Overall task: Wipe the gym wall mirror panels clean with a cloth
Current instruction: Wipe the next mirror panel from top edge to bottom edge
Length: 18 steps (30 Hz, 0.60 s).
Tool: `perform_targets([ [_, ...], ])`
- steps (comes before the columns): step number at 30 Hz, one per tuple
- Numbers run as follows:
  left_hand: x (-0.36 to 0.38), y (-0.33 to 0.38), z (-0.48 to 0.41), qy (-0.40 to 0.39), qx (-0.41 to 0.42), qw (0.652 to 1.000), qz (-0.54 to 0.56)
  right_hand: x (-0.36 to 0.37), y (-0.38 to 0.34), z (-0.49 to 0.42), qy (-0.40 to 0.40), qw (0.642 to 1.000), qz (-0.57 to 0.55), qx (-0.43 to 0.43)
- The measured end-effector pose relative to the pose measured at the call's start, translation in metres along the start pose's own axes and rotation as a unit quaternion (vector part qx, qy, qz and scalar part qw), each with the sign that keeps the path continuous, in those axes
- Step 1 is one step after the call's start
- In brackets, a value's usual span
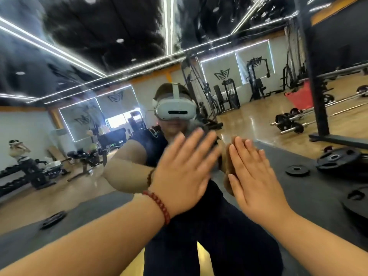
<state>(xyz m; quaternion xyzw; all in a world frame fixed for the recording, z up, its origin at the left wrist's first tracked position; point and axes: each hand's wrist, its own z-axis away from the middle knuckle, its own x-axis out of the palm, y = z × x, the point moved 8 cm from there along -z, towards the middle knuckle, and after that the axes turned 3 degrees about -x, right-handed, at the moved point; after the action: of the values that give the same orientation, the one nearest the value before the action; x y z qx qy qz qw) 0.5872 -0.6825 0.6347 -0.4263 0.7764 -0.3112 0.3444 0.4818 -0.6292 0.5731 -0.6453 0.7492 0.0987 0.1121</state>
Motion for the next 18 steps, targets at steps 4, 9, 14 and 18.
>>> perform_targets([
  [4,0.011,0.018,0.029,-0.030,0.074,0.997,-0.012,0.009,-0.002,0.020,-0.014,1.000,0.006,0.008],
  [9,-0.012,-0.050,-0.003,0.056,-0.169,0.984,0.014,0.016,-0.002,0.034,-0.004,1.000,0.012,0.014],
  [14,0.011,0.021,0.026,0.015,-0.054,0.998,0.020,0.019,-0.003,0.045,-0.002,1.000,0.006,0.019],
  [18,0.028,0.065,0.065,-0.041,0.067,0.997,0.009,0.025,-0.006,0.067,-0.016,1.000,0.001,0.019],
])
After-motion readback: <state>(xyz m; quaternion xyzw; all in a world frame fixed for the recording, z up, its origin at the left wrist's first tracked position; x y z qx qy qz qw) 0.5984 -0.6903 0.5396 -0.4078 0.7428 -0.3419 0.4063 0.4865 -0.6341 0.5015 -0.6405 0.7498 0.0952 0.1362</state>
